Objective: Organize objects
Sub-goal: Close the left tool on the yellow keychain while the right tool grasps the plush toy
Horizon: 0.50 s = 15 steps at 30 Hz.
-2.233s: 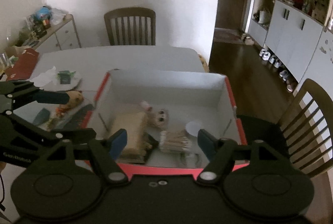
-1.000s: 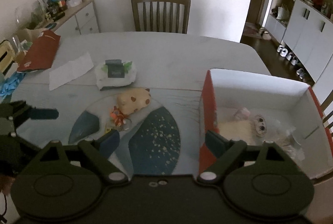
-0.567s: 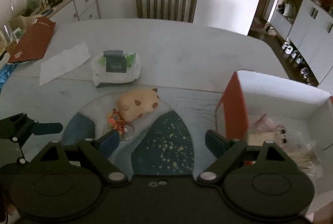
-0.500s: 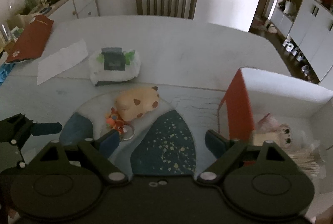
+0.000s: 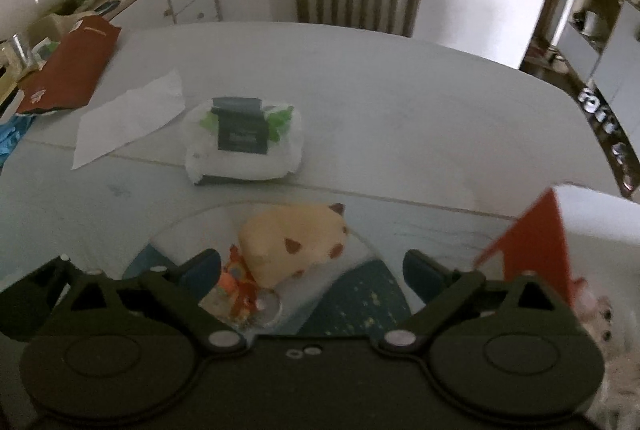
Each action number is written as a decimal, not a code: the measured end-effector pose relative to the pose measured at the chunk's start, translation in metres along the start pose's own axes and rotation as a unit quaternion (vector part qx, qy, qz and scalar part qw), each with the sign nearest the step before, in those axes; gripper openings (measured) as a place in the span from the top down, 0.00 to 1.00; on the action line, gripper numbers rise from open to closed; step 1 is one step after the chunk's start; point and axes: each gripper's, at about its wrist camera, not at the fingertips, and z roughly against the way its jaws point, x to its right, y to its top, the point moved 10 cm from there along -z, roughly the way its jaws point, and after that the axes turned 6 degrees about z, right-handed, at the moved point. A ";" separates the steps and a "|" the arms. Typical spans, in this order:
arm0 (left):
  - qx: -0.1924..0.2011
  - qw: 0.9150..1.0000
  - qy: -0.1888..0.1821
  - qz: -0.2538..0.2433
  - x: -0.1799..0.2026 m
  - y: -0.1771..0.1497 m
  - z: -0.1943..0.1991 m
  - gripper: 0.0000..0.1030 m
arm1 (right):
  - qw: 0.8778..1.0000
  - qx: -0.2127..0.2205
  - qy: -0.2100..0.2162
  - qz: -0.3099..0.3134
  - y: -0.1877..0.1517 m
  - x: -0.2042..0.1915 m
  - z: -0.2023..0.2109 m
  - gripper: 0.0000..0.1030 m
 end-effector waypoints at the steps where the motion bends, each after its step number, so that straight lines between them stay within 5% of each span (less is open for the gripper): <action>1: -0.001 1.000 -0.001 -0.002 0.001 -0.001 -0.001 0.02 | 1.000 -0.003 0.002 0.002 0.001 -0.001 -0.004 0.04; 7: 0.000 1.000 -0.003 -0.010 0.005 -0.003 -0.004 0.05 | 1.000 -0.016 0.009 0.013 0.007 -0.002 -0.026 0.04; 15: 0.007 1.000 0.003 -0.025 0.009 -0.002 -0.002 0.31 | 0.999 -0.030 0.016 0.014 0.006 0.000 -0.046 0.05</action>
